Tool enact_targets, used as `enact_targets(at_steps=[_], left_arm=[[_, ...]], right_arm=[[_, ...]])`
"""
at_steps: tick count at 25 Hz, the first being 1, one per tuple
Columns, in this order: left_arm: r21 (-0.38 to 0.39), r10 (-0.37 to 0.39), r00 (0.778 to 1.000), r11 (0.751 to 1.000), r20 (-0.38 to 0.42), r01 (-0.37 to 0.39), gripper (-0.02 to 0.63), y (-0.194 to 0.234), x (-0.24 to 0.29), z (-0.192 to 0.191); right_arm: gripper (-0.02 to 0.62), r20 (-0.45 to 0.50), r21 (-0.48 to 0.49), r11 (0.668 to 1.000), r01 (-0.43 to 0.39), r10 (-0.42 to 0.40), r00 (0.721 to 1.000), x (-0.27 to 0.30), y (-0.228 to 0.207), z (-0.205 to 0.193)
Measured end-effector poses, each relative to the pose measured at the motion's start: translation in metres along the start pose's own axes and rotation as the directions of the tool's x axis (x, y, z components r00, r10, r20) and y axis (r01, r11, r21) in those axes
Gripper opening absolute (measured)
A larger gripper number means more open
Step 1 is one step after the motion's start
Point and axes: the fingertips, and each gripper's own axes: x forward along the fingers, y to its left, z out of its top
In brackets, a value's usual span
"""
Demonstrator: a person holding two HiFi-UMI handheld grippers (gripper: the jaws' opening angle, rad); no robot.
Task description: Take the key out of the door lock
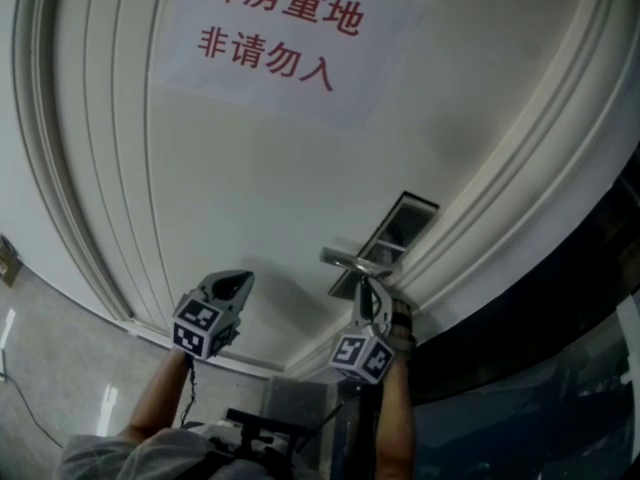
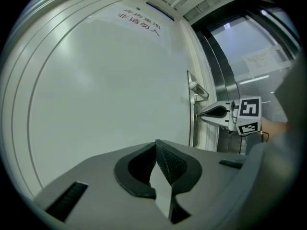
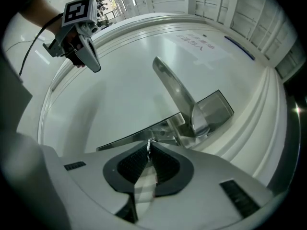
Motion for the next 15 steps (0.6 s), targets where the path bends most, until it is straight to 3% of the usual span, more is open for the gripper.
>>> enact_targets(at_steps=[15], left_arm=[[-0.018, 0.003, 1.0, 1.0, 0.001, -0.003, 0.006, 0.0059, -0.0093, -0.0052]], right_arm=[[0.029, -0.041, -0.152, 0.988, 0.022, -0.029, 0.999, 0.0012, 0.0013, -0.0002]])
